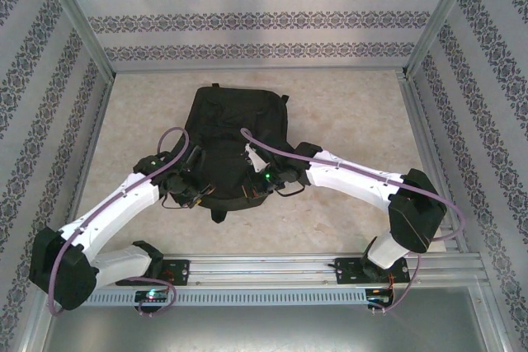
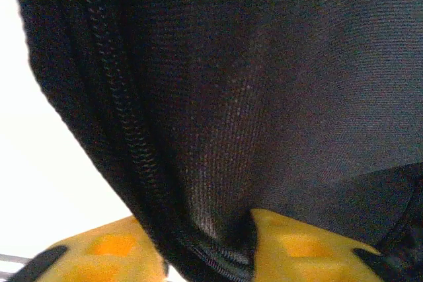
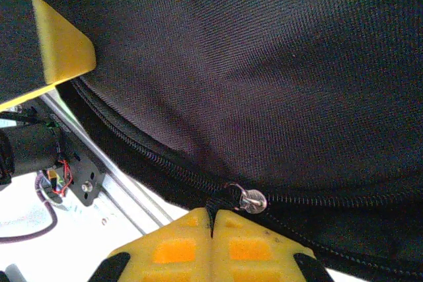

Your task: Pack the student bag

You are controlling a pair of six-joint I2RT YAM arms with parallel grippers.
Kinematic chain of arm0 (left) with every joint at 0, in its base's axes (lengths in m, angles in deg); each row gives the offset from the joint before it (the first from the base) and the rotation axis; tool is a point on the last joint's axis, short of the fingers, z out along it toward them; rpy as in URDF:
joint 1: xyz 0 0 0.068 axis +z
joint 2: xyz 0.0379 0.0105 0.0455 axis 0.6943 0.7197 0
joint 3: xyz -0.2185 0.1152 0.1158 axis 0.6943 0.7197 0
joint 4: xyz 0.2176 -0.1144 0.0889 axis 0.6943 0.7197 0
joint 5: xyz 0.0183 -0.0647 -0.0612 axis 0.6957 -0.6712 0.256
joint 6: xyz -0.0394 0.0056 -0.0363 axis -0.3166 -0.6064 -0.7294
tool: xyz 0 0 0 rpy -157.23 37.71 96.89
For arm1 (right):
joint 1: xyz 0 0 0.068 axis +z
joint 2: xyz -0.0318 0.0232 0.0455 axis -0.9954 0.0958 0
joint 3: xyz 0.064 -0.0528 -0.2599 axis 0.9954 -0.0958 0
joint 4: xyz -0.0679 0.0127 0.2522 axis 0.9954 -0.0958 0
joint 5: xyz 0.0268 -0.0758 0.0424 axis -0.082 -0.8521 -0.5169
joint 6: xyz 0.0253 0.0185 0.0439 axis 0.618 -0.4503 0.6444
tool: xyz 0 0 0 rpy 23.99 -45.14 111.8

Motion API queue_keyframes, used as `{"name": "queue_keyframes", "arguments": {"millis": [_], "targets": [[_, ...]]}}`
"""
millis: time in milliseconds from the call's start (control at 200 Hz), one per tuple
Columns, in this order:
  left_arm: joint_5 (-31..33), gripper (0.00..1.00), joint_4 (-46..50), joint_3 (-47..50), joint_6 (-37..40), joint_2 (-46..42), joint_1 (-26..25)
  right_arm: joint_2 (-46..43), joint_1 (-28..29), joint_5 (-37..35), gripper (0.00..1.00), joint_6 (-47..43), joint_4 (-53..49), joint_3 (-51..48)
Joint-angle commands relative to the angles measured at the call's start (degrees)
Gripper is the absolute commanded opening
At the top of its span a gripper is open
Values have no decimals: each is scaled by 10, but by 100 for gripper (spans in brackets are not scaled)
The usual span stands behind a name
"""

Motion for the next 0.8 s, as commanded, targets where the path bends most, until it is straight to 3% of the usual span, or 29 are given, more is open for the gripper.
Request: {"name": "queue_keyframes", "arguments": {"millis": [0, 90, 400, 794], "targets": [[4, 21, -25, 15, 10, 10, -7, 0, 7, 0, 0, -12, -10, -3], [19, 0, -15, 13, 31, 11, -7, -1, 12, -20, 0, -35, -49, 5], [52, 0, 36, -3, 92, -10, 6, -6, 16, -71, 0, -95, -142, 23], [83, 0, 95, -14, 146, -33, 24, 15, 8, -128, 0, -124, -183, 57]]}}
